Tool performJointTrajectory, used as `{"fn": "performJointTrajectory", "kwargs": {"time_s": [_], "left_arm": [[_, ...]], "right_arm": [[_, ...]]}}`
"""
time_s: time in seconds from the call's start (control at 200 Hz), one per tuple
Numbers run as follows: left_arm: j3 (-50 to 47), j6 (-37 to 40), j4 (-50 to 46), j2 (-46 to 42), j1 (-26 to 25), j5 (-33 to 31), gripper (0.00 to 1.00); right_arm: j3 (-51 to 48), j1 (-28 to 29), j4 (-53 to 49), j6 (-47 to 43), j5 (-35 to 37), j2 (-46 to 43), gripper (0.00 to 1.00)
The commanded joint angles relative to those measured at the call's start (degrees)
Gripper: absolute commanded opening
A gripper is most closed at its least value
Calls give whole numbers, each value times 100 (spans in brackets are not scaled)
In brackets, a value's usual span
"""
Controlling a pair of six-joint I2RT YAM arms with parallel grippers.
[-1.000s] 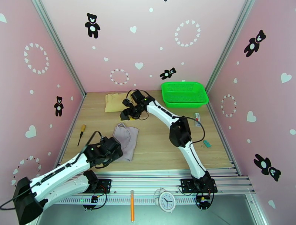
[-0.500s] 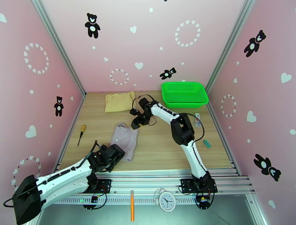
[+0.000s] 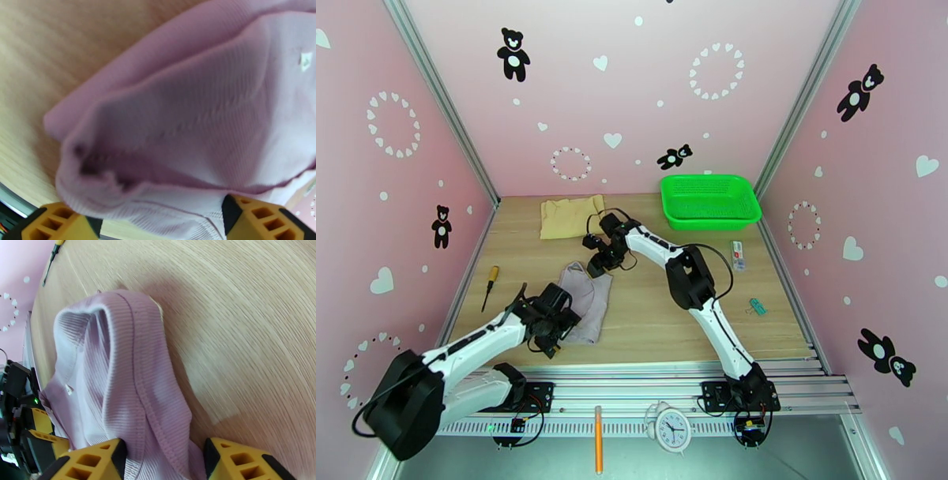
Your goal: Fold and stack the mixed laundry pile
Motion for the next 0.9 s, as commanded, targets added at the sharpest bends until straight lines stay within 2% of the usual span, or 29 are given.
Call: {"fn": "performJointTrajectory", "kwargs": {"time_s": [0.0,0.135,0.255,0.47,0.645,0.811,0.896], "left_arm": [[226,1200,879,570,426,-1417,84],[727,1848,999,1065,768,-1305,84],[1358,2419,1128,1785,841,-1143,83],[2436,3163,1265,2798,845,-888,80],[2830,3699,1232,2678,854,-983,81],[3106,4178,1049,2415,1018,-895,84],[3134,4287,884,2256,1051,-995,89]], "right_arm": [[-1340,134,347,854,526,-629,59],[-2887,159,1133,1675,1023,-1537,58],[-4002,250,1758,2429,1503,-2146,56],[-5289,513,2489,3672,2079,-3000,56],[-5557,568,2412,3940,2515,-3699,59],[-4956,456,1748,3483,2578,-3869,74],[-4797,345,1649,3356,2468,-3856,77]]}}
